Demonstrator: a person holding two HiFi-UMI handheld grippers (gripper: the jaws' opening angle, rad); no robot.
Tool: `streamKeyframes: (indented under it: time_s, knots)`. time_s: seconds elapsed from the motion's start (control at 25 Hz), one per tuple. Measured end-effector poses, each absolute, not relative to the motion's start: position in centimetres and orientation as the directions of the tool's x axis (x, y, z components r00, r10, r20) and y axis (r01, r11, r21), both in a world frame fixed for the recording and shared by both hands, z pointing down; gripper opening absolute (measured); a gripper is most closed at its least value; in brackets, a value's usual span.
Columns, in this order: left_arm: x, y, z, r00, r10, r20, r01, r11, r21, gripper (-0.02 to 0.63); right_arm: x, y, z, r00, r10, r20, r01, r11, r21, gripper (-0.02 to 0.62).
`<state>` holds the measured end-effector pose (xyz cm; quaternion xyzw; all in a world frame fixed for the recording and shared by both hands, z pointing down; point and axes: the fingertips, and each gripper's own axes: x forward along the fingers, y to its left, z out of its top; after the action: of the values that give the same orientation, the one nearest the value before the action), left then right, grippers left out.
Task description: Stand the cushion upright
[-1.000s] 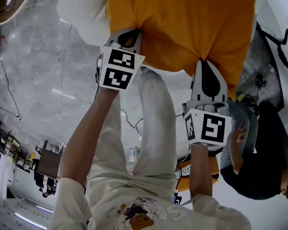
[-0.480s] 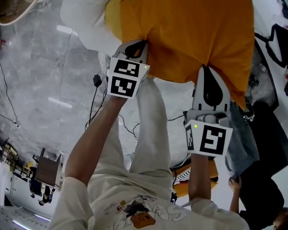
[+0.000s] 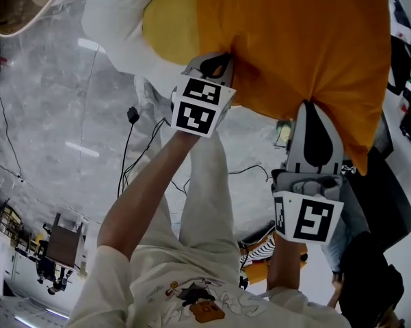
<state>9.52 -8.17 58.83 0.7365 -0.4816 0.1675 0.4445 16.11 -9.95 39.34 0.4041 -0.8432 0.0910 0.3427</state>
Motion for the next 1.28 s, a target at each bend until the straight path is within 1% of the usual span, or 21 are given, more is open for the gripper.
streamKeyframes:
  time_s: [0.4, 0.72, 0.92, 1.08, 1.28]
  knots:
    - [14.6, -12.8, 57.8, 0.503, -0.587, 0.634, -0.836, -0.146, 0.528, 0.009, 19.7, -12.8, 37.7, -0.428, -0.645, 0.634, -0.755, 0.640, 0.142, 0.024]
    - [16.9, -14.9, 59.5, 0.498, -0.585, 0.640, -0.839, -0.139, 0.525, 0.009, 21.8, -15.4, 39.3, -0.443, -0.628, 0.640, -0.746, 0.654, 0.126, 0.025]
    - [19.4, -15.1, 61.6, 0.517, -0.555, 0.652, -0.826, -0.125, 0.549, 0.009, 23.9, -15.0, 41.4, -0.429, -0.604, 0.672, -0.748, 0.654, 0.111, 0.024]
    - [22.1, -14.8, 63.6, 0.531, -0.517, 0.672, -0.832, -0.164, 0.531, 0.009, 27.2, -14.8, 43.4, -0.387, -0.603, 0.698, -0.781, 0.616, 0.099, 0.025]
    - [23.5, -15.3, 63.4, 0.551, -0.515, 0.657, -0.820, -0.186, 0.542, 0.009, 30.7, -16.1, 44.0, -0.315, -0.656, 0.686, -0.840, 0.528, 0.120, 0.025]
